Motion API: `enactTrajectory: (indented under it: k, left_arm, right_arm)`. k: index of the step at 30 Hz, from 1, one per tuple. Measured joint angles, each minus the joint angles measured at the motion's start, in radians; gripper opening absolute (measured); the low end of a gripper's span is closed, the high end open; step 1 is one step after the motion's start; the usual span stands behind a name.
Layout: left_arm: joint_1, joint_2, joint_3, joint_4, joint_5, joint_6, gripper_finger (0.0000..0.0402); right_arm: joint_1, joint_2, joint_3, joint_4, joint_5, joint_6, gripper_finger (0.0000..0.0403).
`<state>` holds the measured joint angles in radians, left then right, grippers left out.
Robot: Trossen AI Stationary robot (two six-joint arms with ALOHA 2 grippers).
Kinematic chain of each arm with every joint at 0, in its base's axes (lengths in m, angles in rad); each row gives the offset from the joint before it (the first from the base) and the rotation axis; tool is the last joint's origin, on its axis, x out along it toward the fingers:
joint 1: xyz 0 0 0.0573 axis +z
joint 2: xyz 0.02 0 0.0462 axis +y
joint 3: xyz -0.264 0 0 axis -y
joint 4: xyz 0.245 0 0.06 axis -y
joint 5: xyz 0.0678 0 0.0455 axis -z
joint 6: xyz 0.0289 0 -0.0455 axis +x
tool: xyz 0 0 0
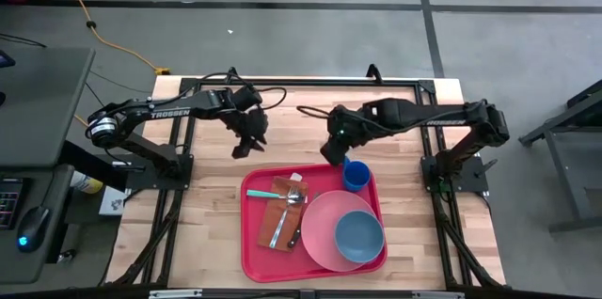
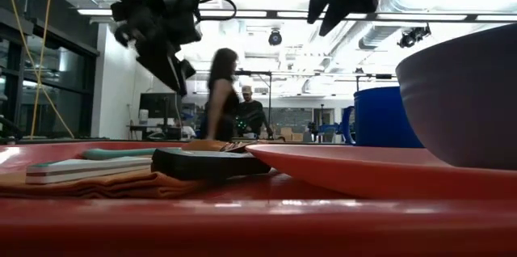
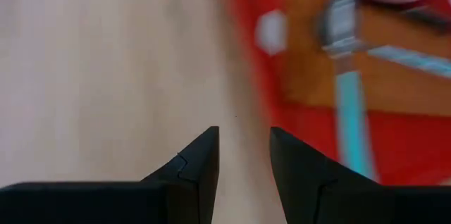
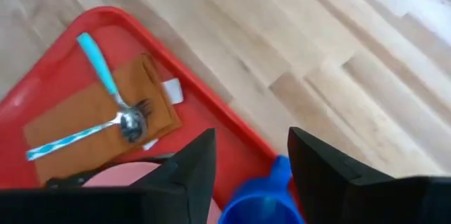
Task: Set up tray
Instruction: Adjust the blue spoon on the orange napkin
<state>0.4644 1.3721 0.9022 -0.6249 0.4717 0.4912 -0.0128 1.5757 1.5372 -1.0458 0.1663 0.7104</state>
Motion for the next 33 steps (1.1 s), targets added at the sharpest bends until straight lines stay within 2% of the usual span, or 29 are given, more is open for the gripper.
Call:
enactTrajectory:
  k: [3,7,9,12,15,19,22,25,28,33]
  left_arm:
    - [0.0,0.0,0.0,-0.011,0.167,0.007,0.0156]
    - [0.0,0.0,0.001,-0.045,0.317,-0.001,0.0156]
    - [-0.012,0.0,0.001,-0.08,0.352,-0.01,0.0156]
    - [-0.065,0.0,0.001,-0.138,0.328,-0.051,0.0156]
    - [-0.143,-0.014,0.0,-0.18,0.246,-0.096,0.0156]
    - [-0.271,-0.038,0.0,-0.153,0.137,-0.238,0.0156]
    - [-0.374,-0.059,0.0,-0.053,0.077,-0.37,0.0156]
    - [-0.473,-0.064,0.001,0.062,-0.027,-0.508,0.0156]
    - [-0.567,-0.064,0.001,0.117,-0.177,-0.663,0.0156]
    - [-0.729,-0.063,0.001,0.093,-0.528,-1.032,0.0156]
  right_arm:
    - [-0.014,0.0,-0.001,-0.007,0.035,-0.017,0.0145]
    - [-0.027,0.0,-0.001,-0.012,0.069,-0.068,0.0123]
    - [-0.032,0.0,-0.001,-0.014,0.065,-0.105,0.0103]
    - [-0.034,0.0,-0.001,-0.041,0.072,-0.164,0.0051]
    - [-0.034,0.0,-0.001,-0.092,0.086,-0.226,0.0008]
    - [-0.042,0.0,-0.001,-0.174,0.096,-0.281,0.0005]
    - [-0.047,-0.004,-0.002,-0.234,0.107,-0.326,0.0003]
    - [-0.052,-0.027,-0.002,-0.257,0.123,-0.373,0.0001]
    - [-0.056,-0.072,-0.002,-0.254,0.124,-0.403,0.0]
    - [-0.056,-0.198,-0.002,-0.258,0.165,-0.414,0.0]
